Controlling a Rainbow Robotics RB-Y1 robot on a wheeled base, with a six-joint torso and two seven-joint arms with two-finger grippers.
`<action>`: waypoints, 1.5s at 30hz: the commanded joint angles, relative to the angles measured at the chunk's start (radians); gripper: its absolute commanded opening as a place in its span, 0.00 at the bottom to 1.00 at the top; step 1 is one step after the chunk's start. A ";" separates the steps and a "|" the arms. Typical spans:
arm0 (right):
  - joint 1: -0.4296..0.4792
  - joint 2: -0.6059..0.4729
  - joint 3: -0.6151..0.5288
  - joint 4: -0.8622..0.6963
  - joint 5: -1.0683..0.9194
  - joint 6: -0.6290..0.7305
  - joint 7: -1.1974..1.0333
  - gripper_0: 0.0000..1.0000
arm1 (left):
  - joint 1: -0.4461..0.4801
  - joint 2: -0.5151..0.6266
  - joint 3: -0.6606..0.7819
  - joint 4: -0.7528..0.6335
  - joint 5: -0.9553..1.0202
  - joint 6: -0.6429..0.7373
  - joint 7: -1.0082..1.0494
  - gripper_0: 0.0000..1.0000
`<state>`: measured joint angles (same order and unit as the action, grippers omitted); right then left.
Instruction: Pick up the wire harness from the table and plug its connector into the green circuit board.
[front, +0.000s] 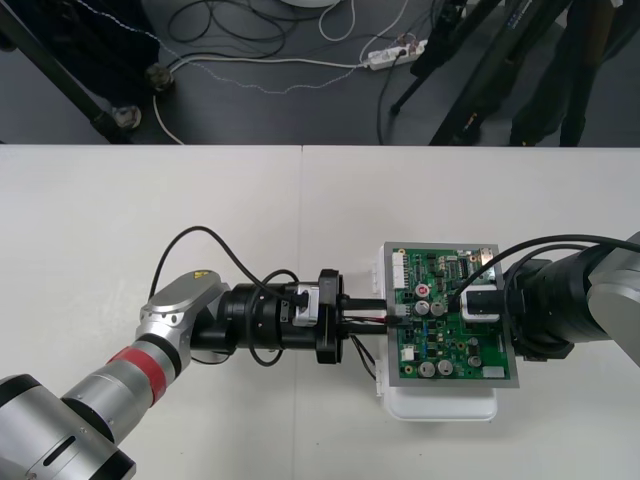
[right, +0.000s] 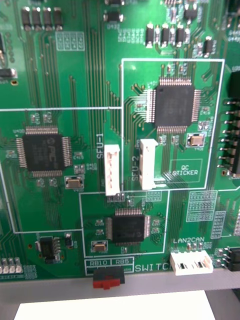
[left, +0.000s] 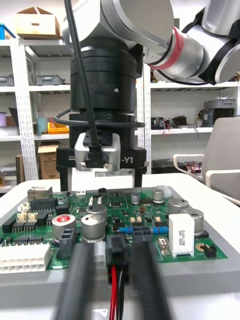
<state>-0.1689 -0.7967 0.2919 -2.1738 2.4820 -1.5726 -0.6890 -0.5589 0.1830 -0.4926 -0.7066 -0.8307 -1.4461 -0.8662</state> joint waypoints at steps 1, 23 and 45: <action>0.008 0.004 0.004 -0.015 -0.020 0.002 -0.007 1.00 | -0.003 0.000 -0.024 -0.044 0.039 0.018 0.015 0.69; 0.008 -0.185 -0.109 -0.015 -0.236 0.002 0.020 1.00 | 0.022 0.256 -0.014 -0.300 0.058 0.093 0.133 0.87; 0.006 -0.263 -0.431 -0.046 -0.815 0.002 0.043 1.00 | 0.020 0.604 0.207 -0.867 -0.143 0.323 0.641 0.86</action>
<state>-0.1684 -1.0243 -0.0738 -2.1771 1.7285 -1.5721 -0.6849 -0.5457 0.7012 -0.3291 -1.4775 -0.9531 -1.2116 -0.4299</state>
